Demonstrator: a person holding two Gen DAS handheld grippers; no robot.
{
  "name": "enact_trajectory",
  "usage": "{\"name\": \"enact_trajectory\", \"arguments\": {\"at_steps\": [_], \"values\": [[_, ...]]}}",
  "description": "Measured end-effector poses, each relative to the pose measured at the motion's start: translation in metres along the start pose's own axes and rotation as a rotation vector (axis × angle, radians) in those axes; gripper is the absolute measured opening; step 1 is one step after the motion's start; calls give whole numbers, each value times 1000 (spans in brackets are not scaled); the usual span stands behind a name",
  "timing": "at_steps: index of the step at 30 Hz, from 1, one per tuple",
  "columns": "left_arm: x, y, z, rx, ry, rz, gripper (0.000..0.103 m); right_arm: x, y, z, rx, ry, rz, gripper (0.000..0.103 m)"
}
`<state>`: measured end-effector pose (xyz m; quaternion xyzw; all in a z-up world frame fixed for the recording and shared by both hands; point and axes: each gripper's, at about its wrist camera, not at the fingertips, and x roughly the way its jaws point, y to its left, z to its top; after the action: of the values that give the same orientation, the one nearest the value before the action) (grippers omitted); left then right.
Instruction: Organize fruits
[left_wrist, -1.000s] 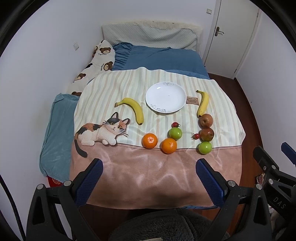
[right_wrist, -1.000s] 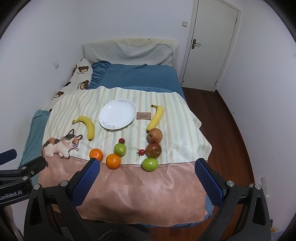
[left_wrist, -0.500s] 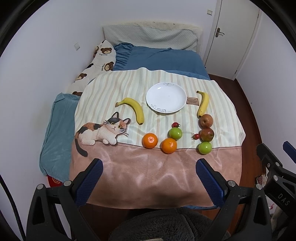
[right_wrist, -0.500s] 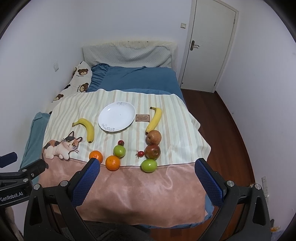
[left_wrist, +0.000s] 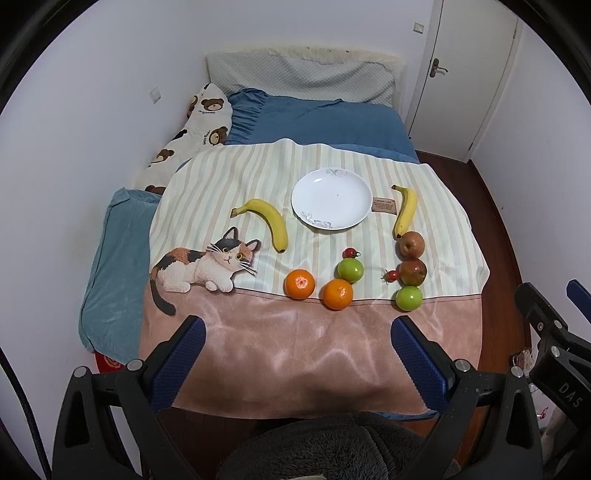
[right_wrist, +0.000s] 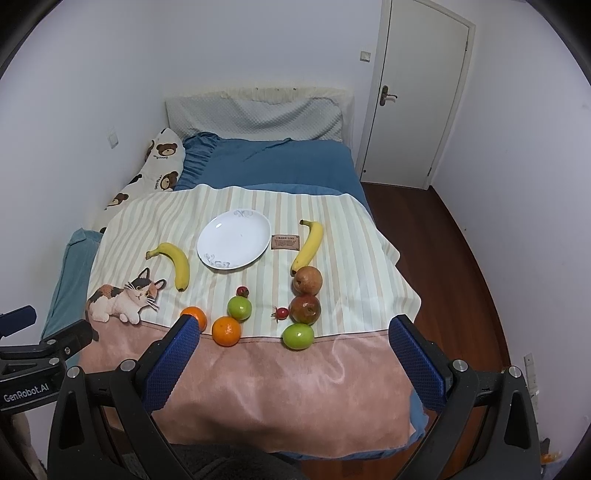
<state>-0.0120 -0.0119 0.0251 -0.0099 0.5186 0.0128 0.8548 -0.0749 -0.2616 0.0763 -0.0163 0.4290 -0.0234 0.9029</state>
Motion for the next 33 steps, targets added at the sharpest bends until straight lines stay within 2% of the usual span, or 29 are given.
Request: {"name": "enact_trajectory", "arguments": {"at_steps": [27,33], "values": [[1,-2,1,-4,0,-2,103,-3,7,3,9,-10,17,103],[15,6,18,-1,-11,6,103,7,6,3,44,9,32,103]]}}
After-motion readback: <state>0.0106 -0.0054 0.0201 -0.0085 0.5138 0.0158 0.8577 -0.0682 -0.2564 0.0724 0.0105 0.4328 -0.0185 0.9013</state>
